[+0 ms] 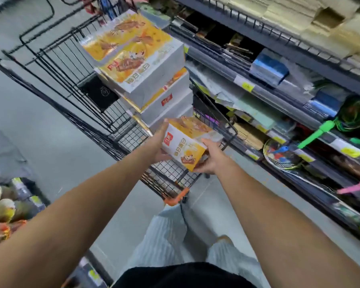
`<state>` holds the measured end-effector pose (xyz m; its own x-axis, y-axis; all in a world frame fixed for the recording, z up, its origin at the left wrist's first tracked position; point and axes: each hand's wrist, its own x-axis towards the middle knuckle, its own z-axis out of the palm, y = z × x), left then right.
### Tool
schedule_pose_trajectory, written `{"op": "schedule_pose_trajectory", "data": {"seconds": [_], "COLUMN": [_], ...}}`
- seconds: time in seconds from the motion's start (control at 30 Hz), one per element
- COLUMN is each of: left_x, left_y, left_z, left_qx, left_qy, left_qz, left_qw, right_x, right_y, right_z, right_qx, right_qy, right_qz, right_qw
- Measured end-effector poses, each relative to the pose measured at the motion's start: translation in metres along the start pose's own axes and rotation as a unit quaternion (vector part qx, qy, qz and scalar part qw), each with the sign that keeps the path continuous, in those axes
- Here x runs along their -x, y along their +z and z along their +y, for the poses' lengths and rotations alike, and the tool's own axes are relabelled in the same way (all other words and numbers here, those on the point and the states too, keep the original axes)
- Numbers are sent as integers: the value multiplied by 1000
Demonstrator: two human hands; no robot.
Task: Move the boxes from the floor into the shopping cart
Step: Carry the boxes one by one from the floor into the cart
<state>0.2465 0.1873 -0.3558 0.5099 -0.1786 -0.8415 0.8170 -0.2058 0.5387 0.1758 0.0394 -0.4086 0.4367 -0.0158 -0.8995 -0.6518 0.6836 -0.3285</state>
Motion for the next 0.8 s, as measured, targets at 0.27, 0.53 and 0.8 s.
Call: {"op": "schedule_pose_trajectory", "data": {"seconds": [0.27,0.53,0.8], "left_x": [-67,-142,-184], "left_y": [-4,-11,-5], "left_z": [-10,-57,-51], "left_qx": [-76,4,-45], "left_qy": [-123,-160,-136], "left_qz": [-19,-38,45], "left_qw": [989,986,989], "right_x": [-61,-92,-116], "right_y": [17,14,6], "right_z": [34,40,41], "right_qx": [-87,-97,37], "right_qy": [26,20,34], "right_qz": [36,115,156], "right_qw": [995,988,986]}}
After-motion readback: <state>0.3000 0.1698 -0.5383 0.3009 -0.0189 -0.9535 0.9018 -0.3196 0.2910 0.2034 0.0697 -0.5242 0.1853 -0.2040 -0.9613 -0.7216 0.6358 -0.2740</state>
